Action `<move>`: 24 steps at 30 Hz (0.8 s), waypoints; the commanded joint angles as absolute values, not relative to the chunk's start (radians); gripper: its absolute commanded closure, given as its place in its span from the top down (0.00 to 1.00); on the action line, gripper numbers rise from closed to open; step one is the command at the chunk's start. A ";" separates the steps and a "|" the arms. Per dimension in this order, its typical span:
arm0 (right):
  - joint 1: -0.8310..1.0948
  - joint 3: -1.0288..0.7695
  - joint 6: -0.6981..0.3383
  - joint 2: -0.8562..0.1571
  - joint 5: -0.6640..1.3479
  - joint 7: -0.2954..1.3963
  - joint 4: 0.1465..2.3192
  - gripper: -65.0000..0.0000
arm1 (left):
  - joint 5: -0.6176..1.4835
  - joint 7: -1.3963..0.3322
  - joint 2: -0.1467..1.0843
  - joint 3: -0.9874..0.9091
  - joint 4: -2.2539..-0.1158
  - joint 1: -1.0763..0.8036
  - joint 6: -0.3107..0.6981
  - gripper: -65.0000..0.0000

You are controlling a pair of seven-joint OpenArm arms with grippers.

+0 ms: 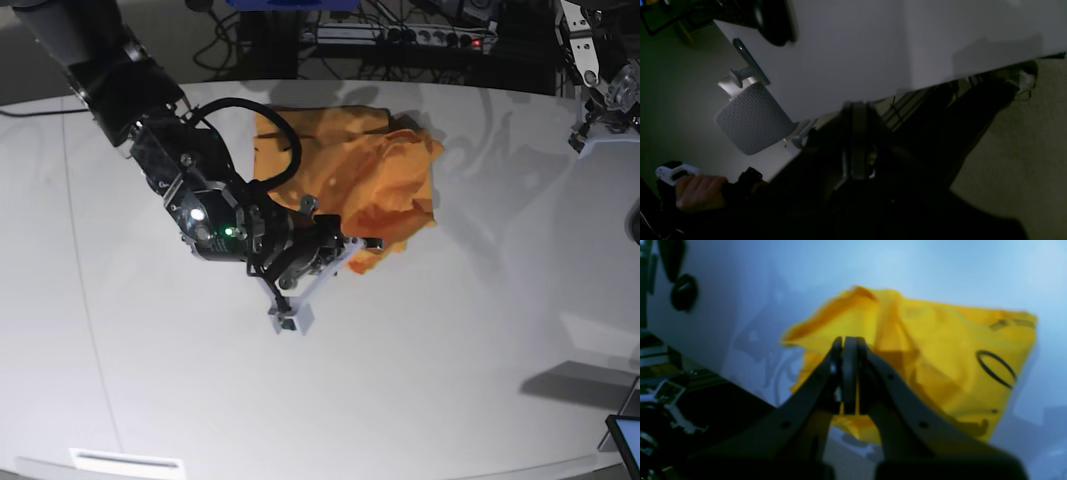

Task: Fold the T-shirt properly
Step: 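Press the right gripper onto the crumpled shirt and regrasp it, then drag the gripped shirt layer with the right gripper to flatten the bundle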

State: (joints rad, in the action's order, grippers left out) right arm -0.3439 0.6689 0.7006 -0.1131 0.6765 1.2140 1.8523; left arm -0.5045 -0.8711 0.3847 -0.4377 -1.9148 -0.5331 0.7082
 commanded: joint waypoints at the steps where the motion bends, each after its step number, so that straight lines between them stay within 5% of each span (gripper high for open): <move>1: -0.354 0.650 0.698 -0.122 0.680 1.204 1.868 0.00 | -0.522 -0.878 0.401 -0.444 -1.931 -0.533 0.698 0.00; 13: -0.239 0.642 0.698 -0.165 0.687 1.086 1.871 0.00 | -0.522 -0.878 0.390 -0.444 -1.929 -0.518 0.698 0.00; 24: -0.236 0.682 0.698 -0.090 0.682 1.090 1.870 0.00 | -0.522 -0.878 0.389 -0.444 -1.931 -0.512 0.698 0.00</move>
State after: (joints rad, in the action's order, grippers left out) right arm -0.2127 0.6857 0.7010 -0.0963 0.6872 1.1007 1.8542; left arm -0.5049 -0.8711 0.3721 -0.4374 -1.9156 -0.5095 0.7082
